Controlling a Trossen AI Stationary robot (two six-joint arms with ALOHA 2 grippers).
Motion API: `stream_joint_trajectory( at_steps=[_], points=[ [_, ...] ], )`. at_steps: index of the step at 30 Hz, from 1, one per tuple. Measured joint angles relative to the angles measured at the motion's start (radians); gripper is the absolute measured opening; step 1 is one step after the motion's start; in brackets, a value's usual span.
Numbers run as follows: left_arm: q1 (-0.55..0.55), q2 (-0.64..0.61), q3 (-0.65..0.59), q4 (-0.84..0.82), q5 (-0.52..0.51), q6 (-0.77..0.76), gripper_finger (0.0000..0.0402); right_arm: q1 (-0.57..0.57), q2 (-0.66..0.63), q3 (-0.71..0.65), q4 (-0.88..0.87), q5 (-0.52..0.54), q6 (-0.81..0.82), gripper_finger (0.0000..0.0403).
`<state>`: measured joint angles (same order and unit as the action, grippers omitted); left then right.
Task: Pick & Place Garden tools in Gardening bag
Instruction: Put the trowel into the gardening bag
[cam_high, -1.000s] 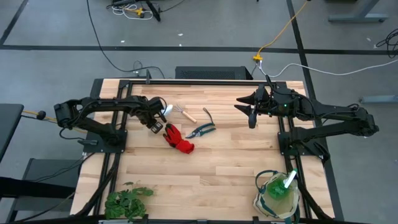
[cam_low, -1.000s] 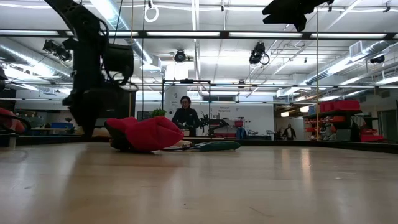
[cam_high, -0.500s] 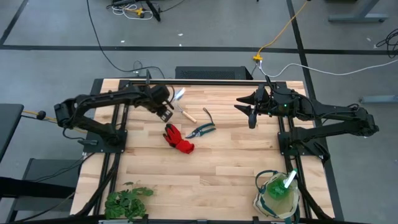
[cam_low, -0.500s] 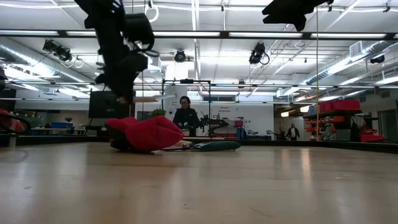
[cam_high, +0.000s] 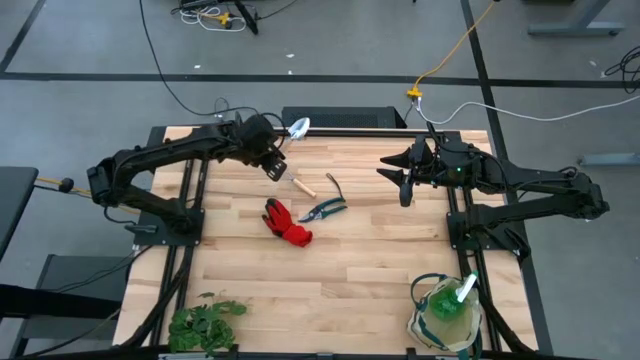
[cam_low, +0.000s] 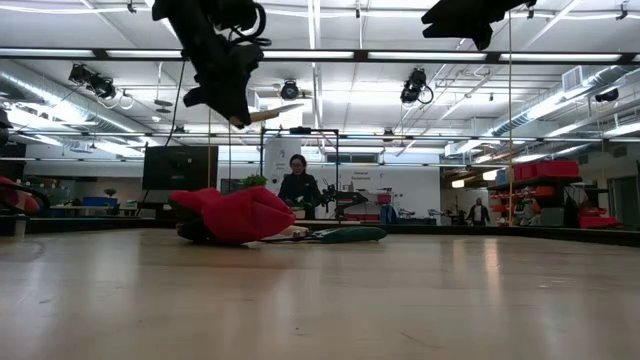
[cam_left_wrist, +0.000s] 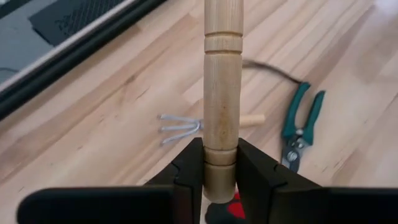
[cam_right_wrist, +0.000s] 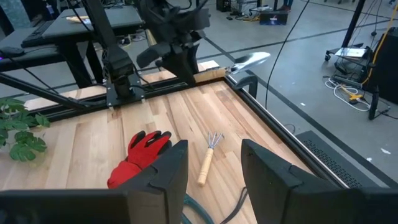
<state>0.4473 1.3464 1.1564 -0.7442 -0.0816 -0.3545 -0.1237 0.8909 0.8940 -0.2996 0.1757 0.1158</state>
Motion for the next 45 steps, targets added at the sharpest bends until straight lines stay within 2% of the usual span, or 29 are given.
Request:
stream_joint_trajectory(
  at_steps=[15,28,45],
  points=[
    [-0.074,0.0,0.002,0.135,0.008,-0.052,0.0077,0.0,0.0,0.0,0.0,0.0,0.002,0.0149],
    [-0.155,0.0,0.002,0.443,0.028,-0.095,0.0076,0.0,0.0,0.0,0.0,-0.011,0.003,0.0149],
    [-0.217,0.051,0.0,0.543,0.045,-0.202,0.0076,0.001,0.0,0.0,0.014,-0.011,0.006,0.0149]
  ],
)
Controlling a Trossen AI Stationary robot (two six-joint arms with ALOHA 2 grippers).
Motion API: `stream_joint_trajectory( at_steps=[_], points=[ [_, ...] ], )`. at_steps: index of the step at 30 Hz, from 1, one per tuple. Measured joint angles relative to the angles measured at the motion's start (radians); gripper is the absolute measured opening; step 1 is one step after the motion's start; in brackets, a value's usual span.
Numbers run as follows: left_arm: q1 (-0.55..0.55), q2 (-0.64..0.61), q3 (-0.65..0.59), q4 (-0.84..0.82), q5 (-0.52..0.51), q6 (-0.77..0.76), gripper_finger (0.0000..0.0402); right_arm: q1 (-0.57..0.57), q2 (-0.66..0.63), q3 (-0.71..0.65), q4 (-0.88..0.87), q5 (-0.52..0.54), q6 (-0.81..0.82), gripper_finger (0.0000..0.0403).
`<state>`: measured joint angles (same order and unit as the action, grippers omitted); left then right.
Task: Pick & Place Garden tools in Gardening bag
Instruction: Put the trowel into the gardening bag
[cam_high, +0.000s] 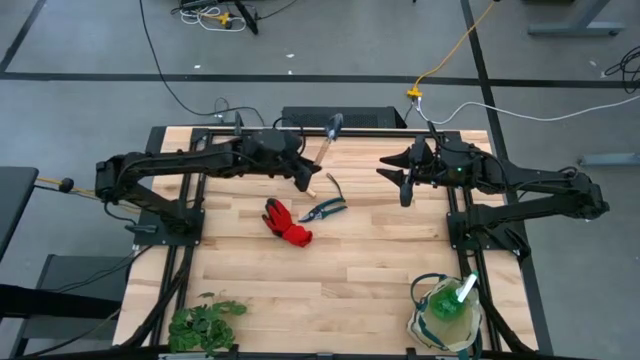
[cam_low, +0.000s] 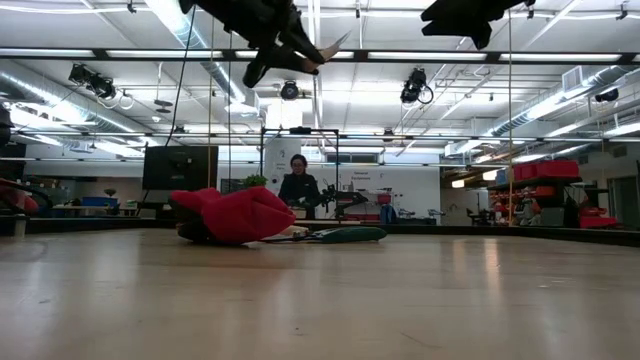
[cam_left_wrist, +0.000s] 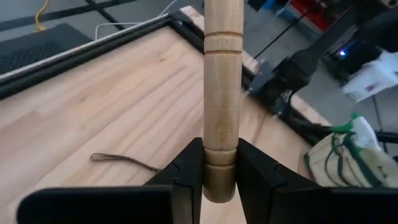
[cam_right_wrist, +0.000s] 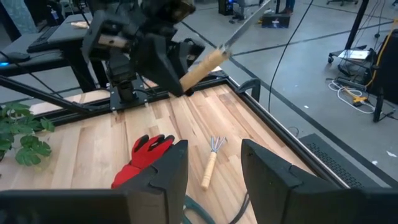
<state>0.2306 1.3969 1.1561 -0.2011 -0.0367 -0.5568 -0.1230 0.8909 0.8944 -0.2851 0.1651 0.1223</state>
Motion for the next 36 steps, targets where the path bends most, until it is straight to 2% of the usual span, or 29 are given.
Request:
stream_joint_trajectory(
  at_steps=[7,24,36],
  points=[
    [-0.007,0.011,0.002,0.078,0.001,-0.01,0.0078,0.0,0.0,0.0,0.001,0.0,-0.007,0.0149],
    [-0.007,0.011,0.002,0.091,0.001,-0.011,0.0076,0.0,0.0,0.0,0.0,0.0,-0.012,0.0149],
    [-0.007,0.011,0.002,0.126,0.024,-0.039,0.0076,0.0,0.0,0.0,0.007,0.001,-0.119,0.0149]
  ],
)
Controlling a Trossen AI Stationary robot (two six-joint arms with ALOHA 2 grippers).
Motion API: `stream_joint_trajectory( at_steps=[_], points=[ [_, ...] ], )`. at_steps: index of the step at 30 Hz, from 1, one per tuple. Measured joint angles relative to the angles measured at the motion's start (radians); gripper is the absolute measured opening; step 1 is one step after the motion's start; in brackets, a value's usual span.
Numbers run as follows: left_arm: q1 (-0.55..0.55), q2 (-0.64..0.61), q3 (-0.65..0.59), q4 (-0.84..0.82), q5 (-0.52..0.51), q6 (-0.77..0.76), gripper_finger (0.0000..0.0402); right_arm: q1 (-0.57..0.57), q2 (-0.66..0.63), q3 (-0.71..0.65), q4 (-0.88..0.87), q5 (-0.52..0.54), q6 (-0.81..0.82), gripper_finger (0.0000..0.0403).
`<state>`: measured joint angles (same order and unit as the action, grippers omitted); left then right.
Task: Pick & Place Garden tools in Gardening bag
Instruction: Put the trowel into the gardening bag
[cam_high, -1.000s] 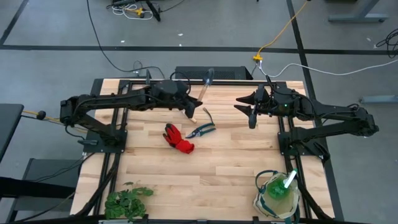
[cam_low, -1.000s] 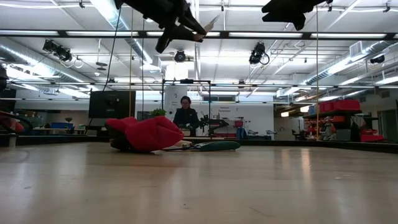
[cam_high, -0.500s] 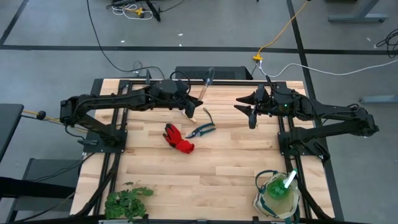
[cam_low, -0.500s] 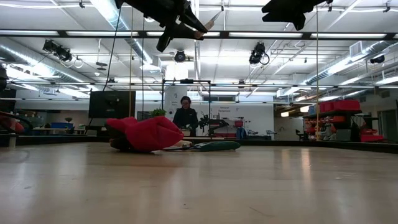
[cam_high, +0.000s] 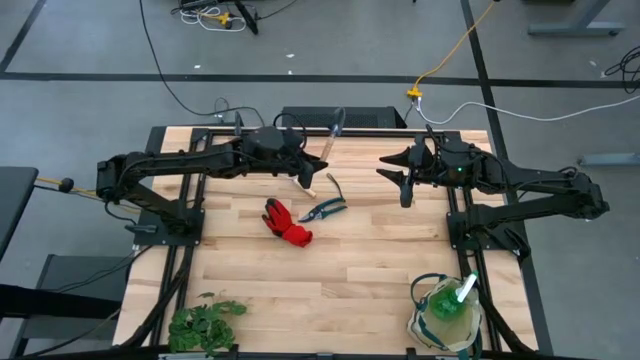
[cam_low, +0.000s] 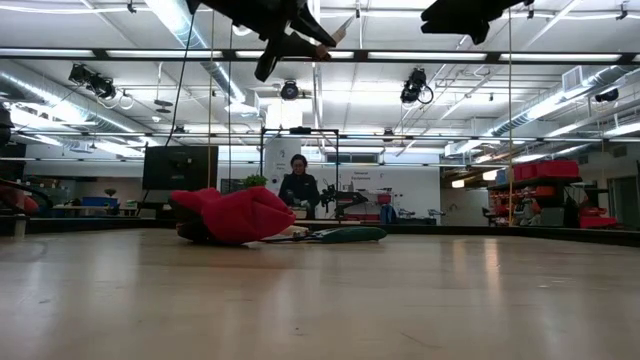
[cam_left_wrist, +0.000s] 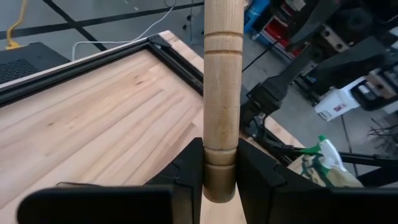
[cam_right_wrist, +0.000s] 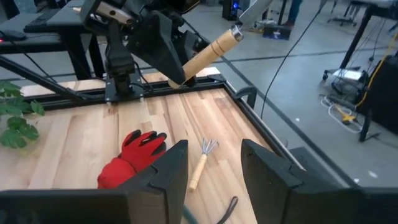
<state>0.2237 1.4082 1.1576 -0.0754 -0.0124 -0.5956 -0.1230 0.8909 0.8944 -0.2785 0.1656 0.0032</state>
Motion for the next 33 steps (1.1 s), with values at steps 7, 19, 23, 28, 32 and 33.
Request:
stream_joint_trajectory(
  at_steps=[7,19,23,28,32,33],
  points=[
    [0.0,0.0,0.0,0.014,0.012,-0.036,0.0076,0.0,0.0,0.0,0.034,0.001,-0.075,0.0151],
    [0.0,0.0,0.0,0.013,0.071,-0.124,0.0076,0.0,0.0,0.0,0.043,0.012,-0.285,0.0197],
    [0.0,0.0,0.0,0.014,0.077,-0.153,0.0078,0.0,0.0,0.0,0.049,0.013,-0.426,0.0208],
    [0.0,0.0,0.0,0.022,0.107,-0.199,0.0076,0.0,0.0,0.0,0.065,0.011,-0.661,0.021],
    [0.0,0.0,0.0,0.043,0.117,-0.232,0.008,0.0,0.0,0.0,0.107,0.011,-0.816,0.021],
    [0.0,0.0,0.0,0.055,0.117,-0.237,0.008,0.0,0.0,0.0,0.121,0.01,-0.855,0.021]
  ],
)
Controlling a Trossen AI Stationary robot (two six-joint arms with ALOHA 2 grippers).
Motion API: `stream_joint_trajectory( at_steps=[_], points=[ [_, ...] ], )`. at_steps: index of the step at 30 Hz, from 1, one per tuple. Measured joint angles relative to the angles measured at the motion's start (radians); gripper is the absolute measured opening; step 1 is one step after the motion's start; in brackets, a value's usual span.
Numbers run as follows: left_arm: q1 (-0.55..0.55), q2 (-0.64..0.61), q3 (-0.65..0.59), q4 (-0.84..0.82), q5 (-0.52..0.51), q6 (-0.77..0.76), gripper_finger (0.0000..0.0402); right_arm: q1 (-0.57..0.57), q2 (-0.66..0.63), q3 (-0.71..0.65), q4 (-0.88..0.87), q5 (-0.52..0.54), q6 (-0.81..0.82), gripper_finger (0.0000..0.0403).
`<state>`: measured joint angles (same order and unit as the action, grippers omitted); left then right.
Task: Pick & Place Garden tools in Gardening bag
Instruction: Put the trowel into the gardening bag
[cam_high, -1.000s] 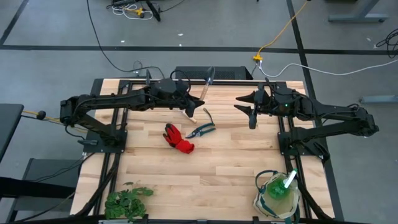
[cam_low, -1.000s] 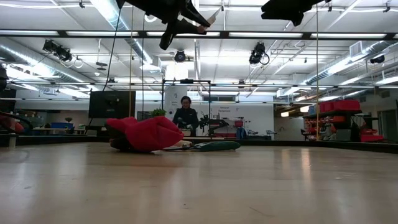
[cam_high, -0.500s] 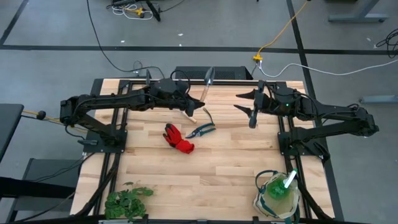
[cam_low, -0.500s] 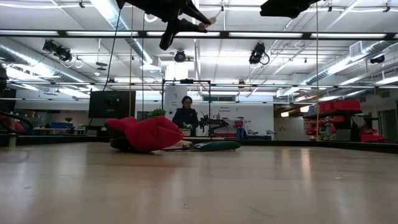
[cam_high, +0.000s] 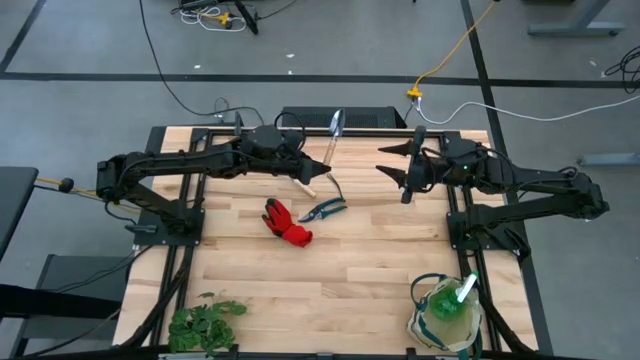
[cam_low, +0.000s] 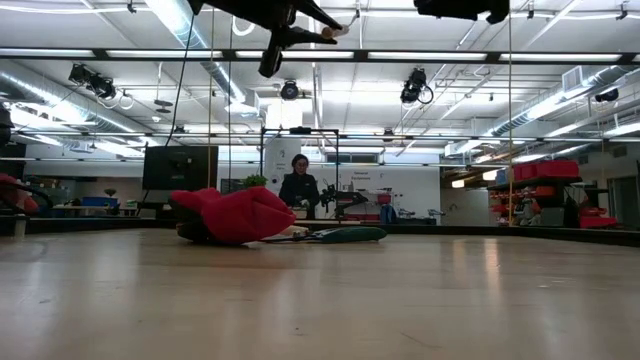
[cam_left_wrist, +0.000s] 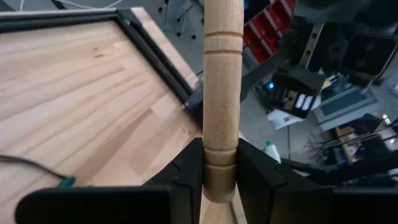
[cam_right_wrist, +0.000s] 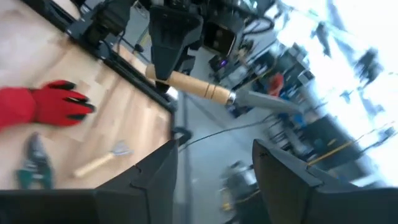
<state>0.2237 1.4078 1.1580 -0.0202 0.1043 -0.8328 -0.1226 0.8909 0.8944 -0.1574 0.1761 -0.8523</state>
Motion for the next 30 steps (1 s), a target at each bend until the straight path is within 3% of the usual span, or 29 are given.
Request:
stream_joint_trajectory(
  at_steps=[14,30],
  points=[
    [0.0,0.044,0.001,0.141,0.034,-0.105,0.0076,0.0,0.076,0.0,0.071,0.018,-0.429,0.021],
    [-0.01,0.073,0.0,0.193,0.091,-0.138,0.0081,0.0,0.194,0.0,0.293,0.01,-0.596,0.021]
  ],
)
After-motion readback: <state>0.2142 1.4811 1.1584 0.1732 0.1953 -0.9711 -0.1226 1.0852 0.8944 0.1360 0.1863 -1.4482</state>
